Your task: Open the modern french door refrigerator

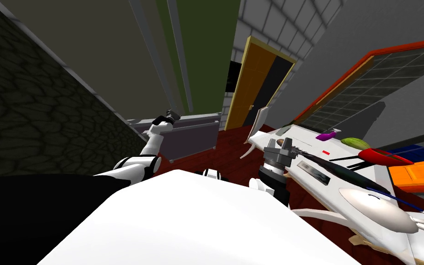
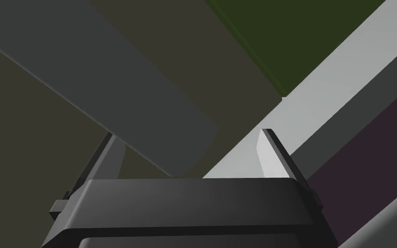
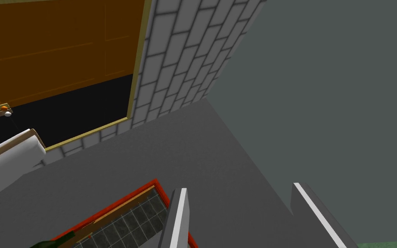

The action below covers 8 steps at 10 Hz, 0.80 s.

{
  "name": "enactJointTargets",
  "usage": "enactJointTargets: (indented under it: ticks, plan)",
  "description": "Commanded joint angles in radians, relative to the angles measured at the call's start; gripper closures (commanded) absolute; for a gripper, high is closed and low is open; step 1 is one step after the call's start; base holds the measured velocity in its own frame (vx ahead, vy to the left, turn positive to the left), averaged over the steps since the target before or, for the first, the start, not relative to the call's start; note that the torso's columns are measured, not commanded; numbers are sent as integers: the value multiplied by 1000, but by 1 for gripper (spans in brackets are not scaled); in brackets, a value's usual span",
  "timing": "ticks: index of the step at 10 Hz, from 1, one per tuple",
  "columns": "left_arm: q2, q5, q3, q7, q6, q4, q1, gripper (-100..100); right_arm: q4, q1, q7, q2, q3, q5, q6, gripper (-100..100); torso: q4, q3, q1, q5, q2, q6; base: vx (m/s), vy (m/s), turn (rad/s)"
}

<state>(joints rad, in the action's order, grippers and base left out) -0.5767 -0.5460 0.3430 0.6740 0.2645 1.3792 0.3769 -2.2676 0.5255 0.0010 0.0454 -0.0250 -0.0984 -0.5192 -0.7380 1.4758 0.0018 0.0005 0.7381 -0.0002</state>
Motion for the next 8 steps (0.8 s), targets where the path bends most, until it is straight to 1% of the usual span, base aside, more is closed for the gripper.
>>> enactJointTargets:
  ticks: [1,2,4,5,6,7,8]
  plan:
    - [0,0,0,0,0,0,0,100,0,0,0,0,0,0,0,0,0,0,0,0,0,0,3,3,24]
    - [-4,-11,-17,4,2,22,-5,100,0,0,0,0,0,0,0,0,2,0,-1,1,-1,3,-82,79,-26]
    - [-8,-34,-58,11,10,63,-17,100,0,-1,0,0,0,0,0,0,1,-3,-5,0,6,8,-221,159,-146]
    - [-10,-45,-78,15,14,84,-23,100,0,-1,0,0,0,0,0,0,1,-3,-5,0,3,7,-248,230,-135]
    - [-10,-45,-78,15,14,84,-23,100,0,-1,0,0,0,0,0,0,0,-2,-5,-1,3,4,-202,154,-70]
    - [-11,-57,-99,18,19,105,-29,100,0,0,0,0,0,0,0,0,-1,1,-6,-3,-1,0,-154,114,-68]
    - [-13,-68,-119,22,23,126,-35,100,0,0,0,0,0,0,0,0,-1,3,-5,-3,-4,0,-181,125,-79]
